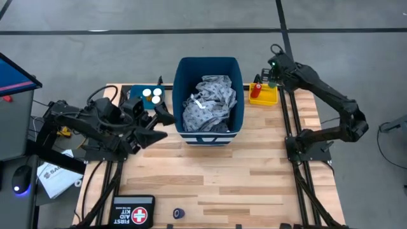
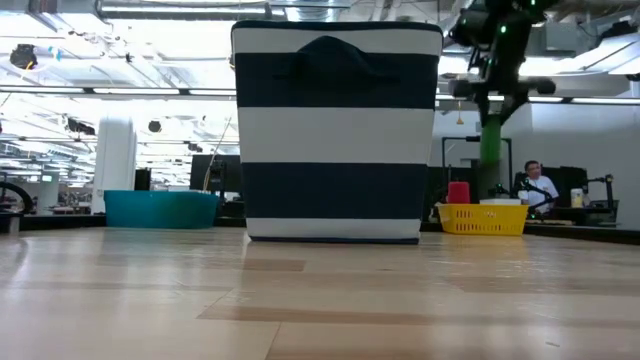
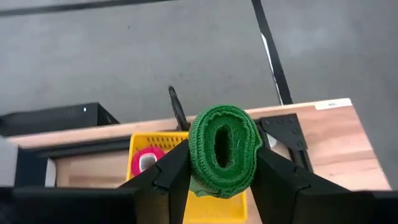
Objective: Pick & place medical supplies in basket/bin
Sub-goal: Put the green bandage into the yellow bin
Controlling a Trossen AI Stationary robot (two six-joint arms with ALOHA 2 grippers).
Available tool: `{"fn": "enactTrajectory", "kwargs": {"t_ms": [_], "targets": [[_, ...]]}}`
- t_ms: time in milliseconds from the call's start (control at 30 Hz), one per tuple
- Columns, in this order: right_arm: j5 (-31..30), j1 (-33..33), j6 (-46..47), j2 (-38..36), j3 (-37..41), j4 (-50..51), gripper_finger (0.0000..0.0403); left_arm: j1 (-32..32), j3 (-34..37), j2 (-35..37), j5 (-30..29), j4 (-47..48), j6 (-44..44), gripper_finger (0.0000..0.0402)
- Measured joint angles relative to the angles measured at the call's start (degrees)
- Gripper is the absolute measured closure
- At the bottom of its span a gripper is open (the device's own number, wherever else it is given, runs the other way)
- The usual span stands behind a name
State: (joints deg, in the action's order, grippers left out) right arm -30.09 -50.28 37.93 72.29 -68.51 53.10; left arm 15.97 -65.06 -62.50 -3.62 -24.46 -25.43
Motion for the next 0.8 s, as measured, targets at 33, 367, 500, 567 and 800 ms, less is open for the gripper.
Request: {"fn": "enactTrajectory", "kwargs": {"t_ms": [33, 367, 500, 567, 800], "targets": [[-0.07, -0.11, 0.0, 0.09, 1.11, -1.76, 0.0262, -0.21, 0.0, -0.12, -0.04, -0.37, -0.36, 0.01], [-5.12, 0.33, 3.95, 0.09, 13.69, -15.59, 0.0262, -0.64, 0.0, -0.29, -3.91, -0.7, -2.05, 0.01], [-5.76, 0.39, 4.06, 0.16, 16.94, -21.54, 0.0262, -0.64, 0.0, -0.29, -5.11, -1.75, -2.22, 0.01], [-5.98, 0.36, 3.94, 0.16, 17.93, -23.23, 0.0262, -0.64, 0.0, -0.29, -5.56, -1.94, -2.27, 0.01], [-5.56, 0.39, 3.93, 0.16, 22.9, -25.83, 0.0262, -0.64, 0.0, -0.29, -6.8, -2.25, -2.29, 0.01]]}}
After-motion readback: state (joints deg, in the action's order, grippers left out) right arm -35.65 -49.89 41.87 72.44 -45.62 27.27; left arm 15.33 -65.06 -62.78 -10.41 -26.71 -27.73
